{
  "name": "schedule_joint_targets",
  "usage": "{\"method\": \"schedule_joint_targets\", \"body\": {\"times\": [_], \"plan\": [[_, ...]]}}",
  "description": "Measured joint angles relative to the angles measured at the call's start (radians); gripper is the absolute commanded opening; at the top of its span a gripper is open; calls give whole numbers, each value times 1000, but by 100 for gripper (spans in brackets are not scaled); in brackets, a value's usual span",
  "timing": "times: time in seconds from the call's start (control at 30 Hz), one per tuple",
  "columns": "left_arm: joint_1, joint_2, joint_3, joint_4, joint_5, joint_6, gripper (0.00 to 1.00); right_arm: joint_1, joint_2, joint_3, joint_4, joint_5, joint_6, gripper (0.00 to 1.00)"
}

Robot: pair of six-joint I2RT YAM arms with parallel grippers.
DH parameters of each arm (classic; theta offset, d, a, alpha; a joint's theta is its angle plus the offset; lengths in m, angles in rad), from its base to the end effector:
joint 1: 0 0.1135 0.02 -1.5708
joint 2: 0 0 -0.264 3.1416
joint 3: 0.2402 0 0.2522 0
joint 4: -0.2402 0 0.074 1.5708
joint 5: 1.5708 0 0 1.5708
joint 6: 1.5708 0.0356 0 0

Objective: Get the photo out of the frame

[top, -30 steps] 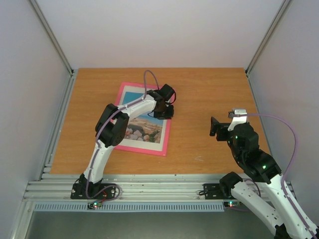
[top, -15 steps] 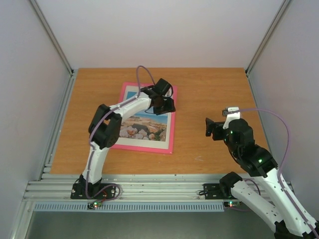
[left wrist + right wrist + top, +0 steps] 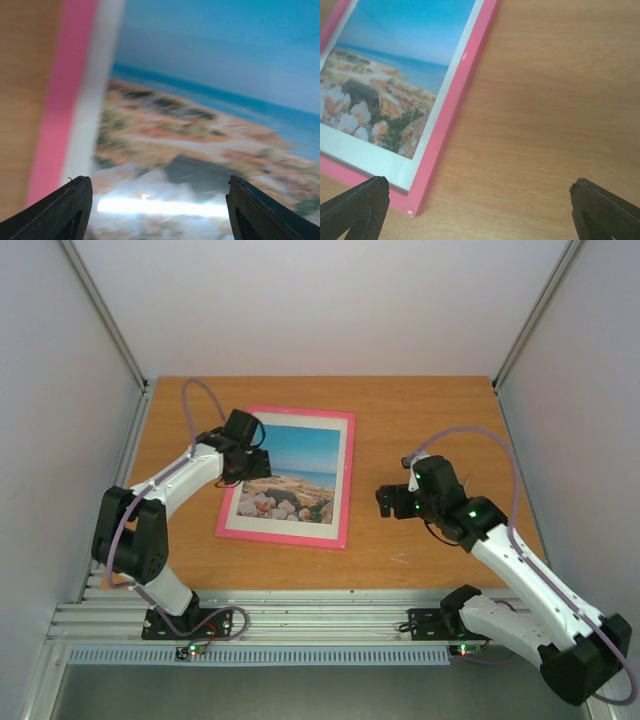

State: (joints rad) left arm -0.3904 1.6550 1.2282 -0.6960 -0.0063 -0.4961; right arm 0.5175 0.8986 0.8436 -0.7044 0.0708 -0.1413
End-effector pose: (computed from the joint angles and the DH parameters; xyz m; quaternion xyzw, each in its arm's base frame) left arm 0.3122 -0.1282 0.2310 -0.0522 0.9736 -0.0925 0.2020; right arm 0.1602 0.0883 0.2911 -0.2838 0.8734 0.0418 0.3935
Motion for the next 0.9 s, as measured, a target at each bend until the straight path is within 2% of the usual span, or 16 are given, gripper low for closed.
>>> {"method": "schedule_joint_targets", "body": {"times": [0.33,0.63,0.9], "plan": [[193,-66,-251,51,5,25,71,65,249,-9,69,-114,33,99],[311,-64,-343,135,97,35,63,114,275,-9,77,-114,33,98],[317,-51,-365,185,193,38,50,174,298,-9,85,-113,33,99]]}}
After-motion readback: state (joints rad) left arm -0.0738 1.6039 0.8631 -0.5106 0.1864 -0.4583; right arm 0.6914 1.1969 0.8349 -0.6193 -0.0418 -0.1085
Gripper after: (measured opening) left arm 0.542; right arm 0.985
